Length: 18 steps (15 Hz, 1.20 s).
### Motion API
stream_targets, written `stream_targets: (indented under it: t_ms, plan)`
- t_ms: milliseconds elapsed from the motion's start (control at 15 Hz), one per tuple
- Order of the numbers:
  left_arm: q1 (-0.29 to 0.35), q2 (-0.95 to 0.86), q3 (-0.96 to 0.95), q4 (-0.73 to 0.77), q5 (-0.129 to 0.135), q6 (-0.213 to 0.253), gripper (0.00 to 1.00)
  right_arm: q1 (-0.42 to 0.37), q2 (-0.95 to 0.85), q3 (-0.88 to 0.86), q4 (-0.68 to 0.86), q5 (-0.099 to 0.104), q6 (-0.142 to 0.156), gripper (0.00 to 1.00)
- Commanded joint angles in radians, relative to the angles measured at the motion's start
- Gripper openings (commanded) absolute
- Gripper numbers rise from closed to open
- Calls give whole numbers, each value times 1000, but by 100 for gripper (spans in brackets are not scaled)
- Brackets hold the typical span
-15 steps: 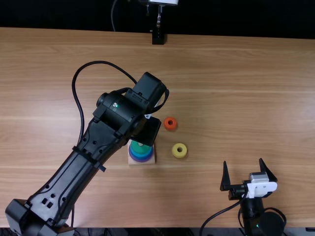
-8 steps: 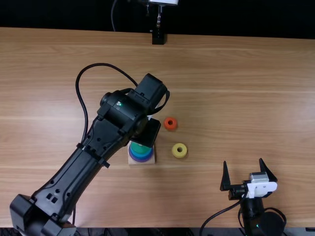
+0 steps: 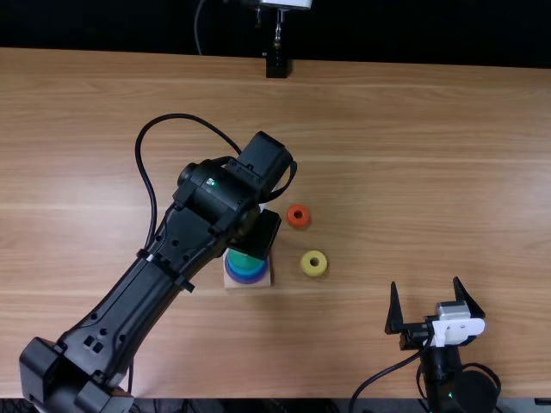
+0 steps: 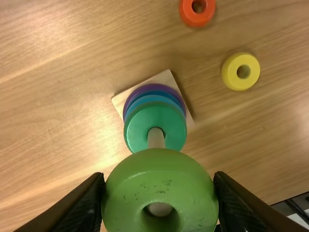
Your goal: Build the Hanoi tower: stack the rings onto the peg from bottom to top in this color order: purple, dark blue, light blue, dark green, light green, yellow, orange.
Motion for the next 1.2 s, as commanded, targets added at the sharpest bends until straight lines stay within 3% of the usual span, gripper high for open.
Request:
stream_targets:
  t_ms: [0, 333, 533, 667, 933, 1067, 1133]
  plan:
    - [15, 29, -15, -8, 8, 4, 100, -10, -12, -15, 0, 7, -3, 100]
    - [67, 18, -30, 32, 61, 6, 100, -9, -12, -15, 0, 7, -3, 100]
    - [134, -81, -32, 292, 48, 17, 100, -10, -12, -15, 0, 7, -3, 100]
    - [248, -180, -82, 437, 41, 26, 100, -10, -12, -15, 0, 7, -3, 100]
    - [424, -512, -444, 654, 37, 20, 100, -10, -12, -15, 0, 7, -3, 100]
    - [502, -741, -714, 778, 35, 24, 100, -9, -12, -15, 0, 7, -3, 100]
    - [528, -870, -851, 822, 13, 24, 100, -10, -12, -15, 0, 7, -3, 100]
